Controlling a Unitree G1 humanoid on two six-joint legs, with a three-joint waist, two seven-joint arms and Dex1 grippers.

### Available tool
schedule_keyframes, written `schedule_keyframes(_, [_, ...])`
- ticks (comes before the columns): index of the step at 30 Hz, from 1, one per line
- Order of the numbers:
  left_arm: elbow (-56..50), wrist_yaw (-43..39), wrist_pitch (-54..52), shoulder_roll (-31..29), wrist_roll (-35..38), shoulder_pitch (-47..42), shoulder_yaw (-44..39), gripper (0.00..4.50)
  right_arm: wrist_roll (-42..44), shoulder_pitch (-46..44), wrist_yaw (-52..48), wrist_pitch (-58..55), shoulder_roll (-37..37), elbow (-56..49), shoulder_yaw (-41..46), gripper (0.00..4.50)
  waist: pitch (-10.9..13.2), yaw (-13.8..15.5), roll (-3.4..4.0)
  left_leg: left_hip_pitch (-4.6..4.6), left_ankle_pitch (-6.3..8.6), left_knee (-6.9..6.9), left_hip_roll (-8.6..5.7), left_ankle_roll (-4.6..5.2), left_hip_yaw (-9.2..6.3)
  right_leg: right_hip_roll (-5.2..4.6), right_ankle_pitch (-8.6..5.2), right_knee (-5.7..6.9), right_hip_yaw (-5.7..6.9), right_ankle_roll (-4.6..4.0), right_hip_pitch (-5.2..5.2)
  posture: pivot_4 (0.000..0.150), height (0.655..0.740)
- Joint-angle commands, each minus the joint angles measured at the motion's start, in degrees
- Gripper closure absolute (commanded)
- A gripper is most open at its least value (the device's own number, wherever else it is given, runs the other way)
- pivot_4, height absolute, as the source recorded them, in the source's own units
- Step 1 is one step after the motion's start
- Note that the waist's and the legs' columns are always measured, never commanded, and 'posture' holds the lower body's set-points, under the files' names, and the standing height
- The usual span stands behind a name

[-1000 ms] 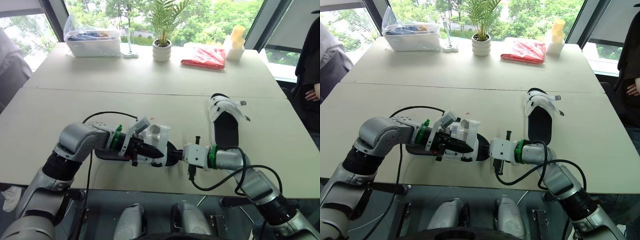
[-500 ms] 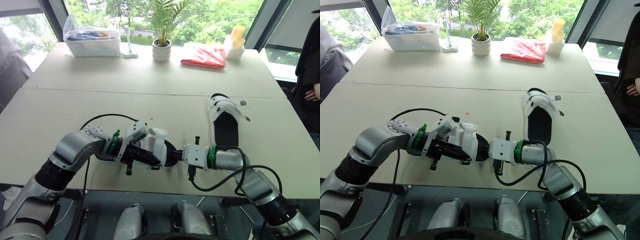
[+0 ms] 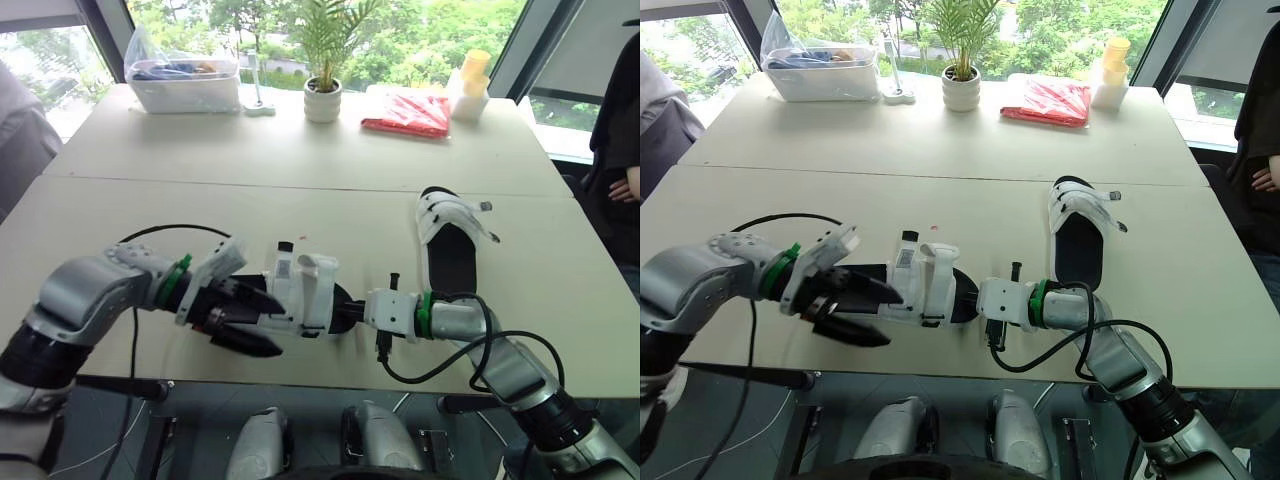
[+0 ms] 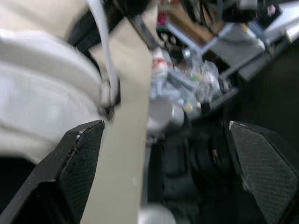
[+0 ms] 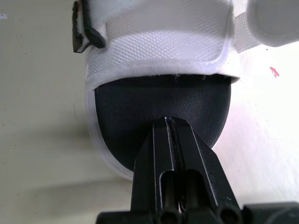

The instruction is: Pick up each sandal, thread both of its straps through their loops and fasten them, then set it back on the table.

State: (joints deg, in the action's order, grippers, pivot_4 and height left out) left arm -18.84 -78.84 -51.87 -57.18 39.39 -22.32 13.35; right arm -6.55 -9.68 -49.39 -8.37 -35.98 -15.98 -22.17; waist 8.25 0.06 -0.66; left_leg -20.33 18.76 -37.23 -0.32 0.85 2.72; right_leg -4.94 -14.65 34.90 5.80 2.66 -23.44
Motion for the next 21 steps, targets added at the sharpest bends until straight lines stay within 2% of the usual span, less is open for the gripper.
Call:
schedule_keyframes(1, [-1.26,1.73,4.87,2.58,-4.66,1.21,3.38,0.07,-4.24,4.69,-3.43,-4.16,-1.56,8.26,-7.23,4.50,0.01,0.23,-0.05,0.00,0.03,0.00,0.00,-0.06,0.00,-0.01,0.00,-0.01,0.00,0.00,0.01,0.150,0.7241])
schedule_keyframes(7, [0.73,6.80,7.41,9.00,-9.34,0.93,5.85,0.07,-4.13,4.61,-3.61,-4.33,-1.82,8.10,-7.04,4.50,0.01,0.34,-0.17,-0.01,0.01,0.01,0.00,-0.02,0.00,-0.01,0.00,-0.01,0.00,0.00,0.00,0.150,0.7241])
schedule_keyframes(10, [2.21,8.96,6.77,11.71,-9.54,0.82,5.01,0.07,-3.96,4.51,-3.72,-4.53,-1.97,7.96,-6.85,4.50,0.00,0.67,-0.14,0.01,-0.04,0.00,0.00,0.08,0.00,-0.01,0.01,-0.01,0.01,0.00,0.03,0.150,0.7241])
schedule_keyframes(14, [3.70,9.00,6.28,12.02,-9.56,0.74,4.15,0.07,-3.21,4.40,-4.24,-4.41,-2.24,7.71,-6.50,4.50,-0.02,0.73,-0.12,0.01,-0.04,-0.02,0.00,0.07,0.00,-0.02,0.01,0.00,0.02,0.00,0.06,0.150,0.7241])
schedule_keyframes(21, [5.49,11.95,-0.09,16.31,-6.41,-2.83,2.53,0.07,-2.73,3.85,-5.13,-4.09,-2.84,7.53,-6.38,4.50,-0.05,0.87,-0.13,0.02,-0.05,-0.06,0.00,0.08,0.00,-0.05,0.01,0.00,0.09,0.02,0.14,0.150,0.7241])
